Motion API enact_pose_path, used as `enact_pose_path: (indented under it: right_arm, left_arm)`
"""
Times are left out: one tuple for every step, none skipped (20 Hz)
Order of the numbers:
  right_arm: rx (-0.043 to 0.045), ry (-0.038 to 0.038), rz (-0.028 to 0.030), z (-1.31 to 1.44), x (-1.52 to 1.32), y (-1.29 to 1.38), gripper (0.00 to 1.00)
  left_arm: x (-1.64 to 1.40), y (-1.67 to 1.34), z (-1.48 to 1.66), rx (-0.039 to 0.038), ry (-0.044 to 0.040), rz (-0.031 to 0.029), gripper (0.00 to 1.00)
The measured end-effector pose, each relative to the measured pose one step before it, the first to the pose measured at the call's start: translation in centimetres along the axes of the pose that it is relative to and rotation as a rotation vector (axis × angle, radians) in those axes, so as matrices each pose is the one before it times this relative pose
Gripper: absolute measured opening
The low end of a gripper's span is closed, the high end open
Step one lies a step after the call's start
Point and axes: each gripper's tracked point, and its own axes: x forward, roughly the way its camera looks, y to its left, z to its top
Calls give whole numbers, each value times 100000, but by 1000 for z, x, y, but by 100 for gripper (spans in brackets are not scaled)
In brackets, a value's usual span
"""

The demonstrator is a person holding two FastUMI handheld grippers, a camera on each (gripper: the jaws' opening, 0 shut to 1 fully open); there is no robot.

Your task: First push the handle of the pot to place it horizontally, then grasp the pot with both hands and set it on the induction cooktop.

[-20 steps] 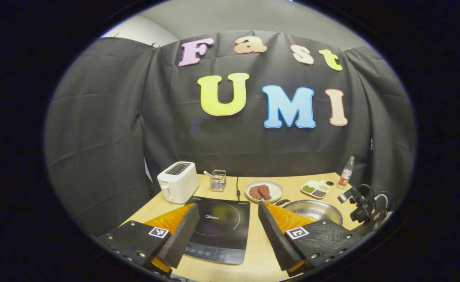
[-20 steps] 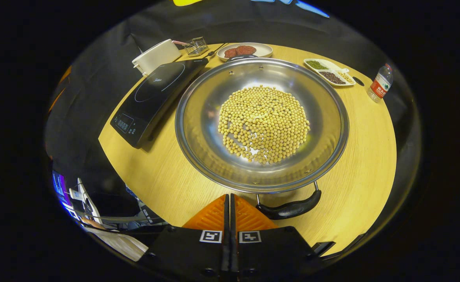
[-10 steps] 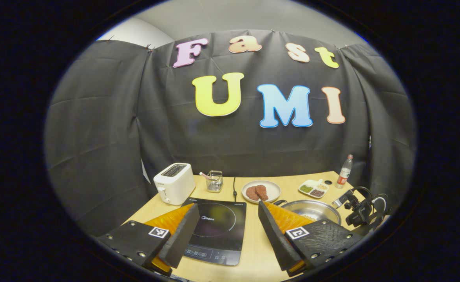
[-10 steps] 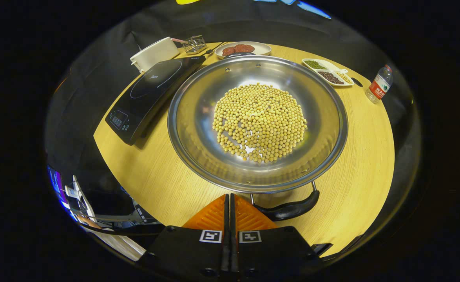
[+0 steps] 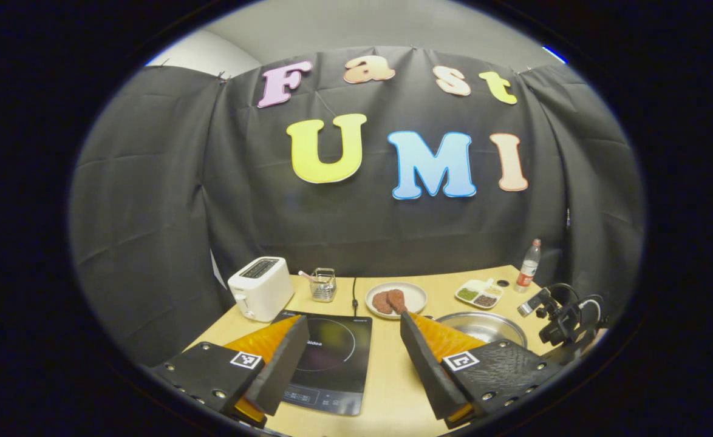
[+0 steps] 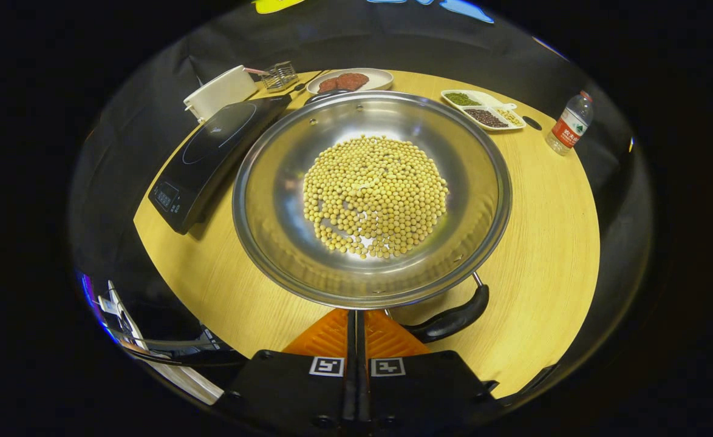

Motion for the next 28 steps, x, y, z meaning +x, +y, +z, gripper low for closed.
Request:
enact_pose_path:
  right_arm:
    - [408, -225, -261, 65, -51, -317, 2]
    - [463, -106, -159, 14, -4, -331, 2]
    - [477, -53, -199, 75, -38, -367, 2]
    - [451, -123, -388, 3, -13, -410, 2]
    - [401, -150, -360, 133, -62, -398, 2]
    - [478, -47, 56, 55, 27, -328, 2]
    - [441, -25, -158, 68, -28, -378, 2]
    - [-101, 195, -374, 26, -9, -480, 2]
    - [67, -208, -344, -11, -2, -378, 2]
    - [253, 40, -91, 17, 6, -345, 2]
    - [393, -13, 54, 37, -48, -384, 2]
    - [295, 19, -143, 5, 32, -383, 2]
    - [223, -76, -245, 66, -19, -365, 2]
    - [342, -195, -350, 6, -21, -408, 2]
    - [492, -237, -218, 91, -59, -491, 2]
    - [438, -262, -61, 42, 28, -448, 2]
    - [380, -141, 33, 101, 22, -423, 2]
    - [551, 10, -42, 60, 15, -441, 2]
    - [102, -87, -198, 151, -14, -449, 2]
    - [-537, -205, -619, 156, -20, -412, 2]
    - [-534, -299, -481, 178, 0, -506, 2]
    - [217, -58, -150, 79, 41, -355, 2]
    - [1028, 104, 383, 164, -12, -341, 2]
    - [1073, 27, 411, 20, 25, -222, 2]
    - [797, -118, 167, 192, 45, -398, 2]
    - [476, -234, -12, 139, -57, -341, 2]
    - [454, -324, 190, 188, -23, -406, 2]
    - [690, -322, 263, 174, 18, -308, 2]
  left_arm:
    - [123, -336, -65, -11, 53, -122, 89]
    - [90, -246, 29, 2, -95, -55, 89]
    - [133, -185, 48, 23, 122, -91, 88]
    - [125, -246, -85, 141, 233, -131, 88]
    - [71, -259, -76, 286, 121, -138, 88]
    - [27, -304, -27, 396, 483, -3, 88]
    - [90, -389, -92, 222, 340, -88, 88]
    - [89, -371, 24, 71, 253, -301, 88]
    - [-3, -160, -153, 105, 259, -126, 88]
    - [172, -345, 80, 49, 120, 126, 88]
    - [79, -304, 71, -126, 149, -53, 88]
    - [46, -382, 93, -209, 5, -224, 88]
    - [10, -337, 37, -178, 3, -252, 88]
    - [115, -435, 153, -66, 21, -293, 88]
    - [101, -453, -111, 161, 63, -420, 88]
    - [132, -424, 173, 398, 31, -321, 88]
    - [127, -427, 85, 521, 162, -336, 88]
    - [40, -514, 76, 576, 25, -385, 88]
    - [136, -413, -56, 599, 306, -264, 88]
    - [71, -393, -80, 422, 557, -34, 88]
    - [78, -317, -43, -211, 327, 42, 88]
    - [-79, -383, -7, -725, 213, -37, 88]
    - [7, -385, 183, -978, -100, 51, 88]
    - [-64, -238, -63, -873, -32, 386, 88]
    - [36, -247, 63, -569, 110, 346, 88]
    - [23, -343, -29, -426, 238, 394, 88]
    - [41, -248, -62, -131, 191, 510, 88]
    - [32, -270, -73, -34, 235, 734, 88]
